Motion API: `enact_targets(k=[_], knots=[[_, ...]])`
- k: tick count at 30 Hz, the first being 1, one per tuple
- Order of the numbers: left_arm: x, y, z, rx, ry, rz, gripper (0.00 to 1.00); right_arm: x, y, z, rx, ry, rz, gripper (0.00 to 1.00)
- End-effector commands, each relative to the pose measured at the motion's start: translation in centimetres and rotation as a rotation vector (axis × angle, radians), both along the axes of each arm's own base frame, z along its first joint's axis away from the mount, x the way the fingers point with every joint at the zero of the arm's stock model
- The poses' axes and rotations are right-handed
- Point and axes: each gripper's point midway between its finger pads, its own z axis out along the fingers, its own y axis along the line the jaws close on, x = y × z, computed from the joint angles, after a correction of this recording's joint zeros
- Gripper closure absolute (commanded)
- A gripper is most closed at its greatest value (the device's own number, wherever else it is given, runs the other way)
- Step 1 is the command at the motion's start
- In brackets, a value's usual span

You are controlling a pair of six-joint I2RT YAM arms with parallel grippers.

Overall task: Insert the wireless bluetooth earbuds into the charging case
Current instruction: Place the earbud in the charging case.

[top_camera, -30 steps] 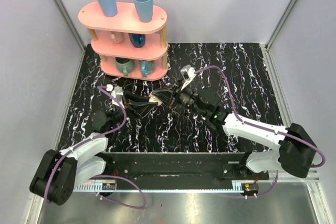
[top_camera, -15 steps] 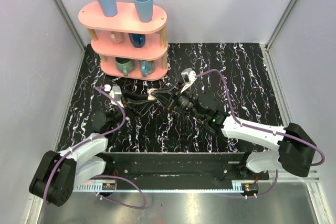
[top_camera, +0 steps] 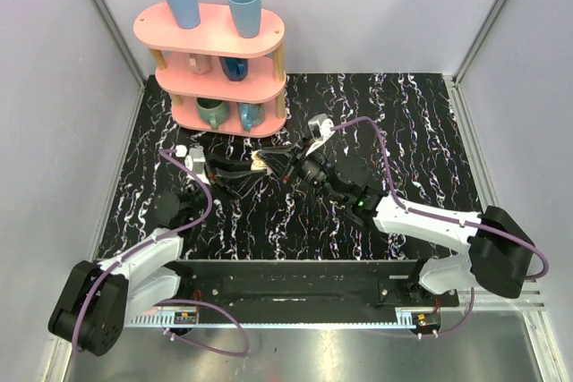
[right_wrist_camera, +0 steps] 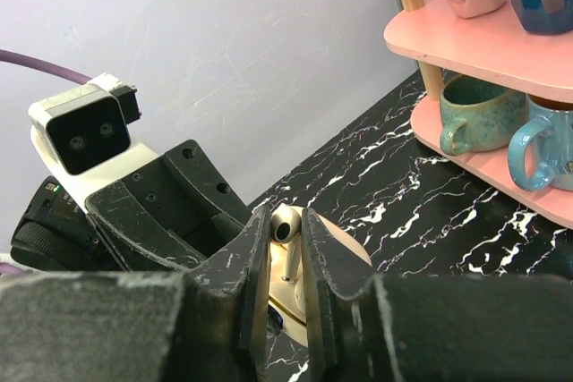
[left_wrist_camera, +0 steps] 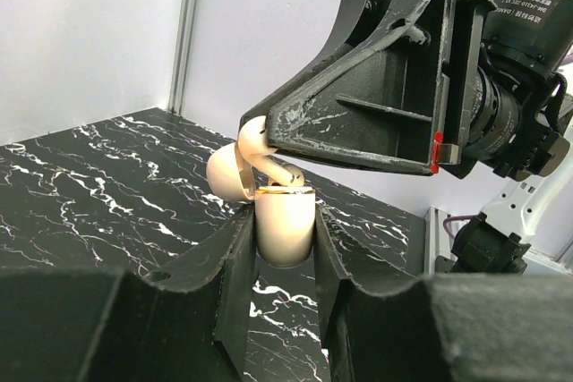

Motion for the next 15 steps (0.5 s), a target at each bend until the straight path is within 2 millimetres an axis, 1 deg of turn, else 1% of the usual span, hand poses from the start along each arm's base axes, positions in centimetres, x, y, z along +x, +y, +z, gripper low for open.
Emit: enact_targets(k=[1,10,15], knots=[[-3.59,1.68,7.17,-0.162,-0.366,0.018,1.0,0.03,0.55,3.28,0.073,-0.055,0.005,0.78],[-3.15,1.57,6.79,-0.159,-0.347,0.022,1.0,0.04,0.93,3.74,0.082,-0.061,0.016,0.78],[-3.07,1.62,6.85,-0.163,-0.35,0.033,1.0,0.1,1.35,3.48,0.098,-0.047,0.025,0.78]])
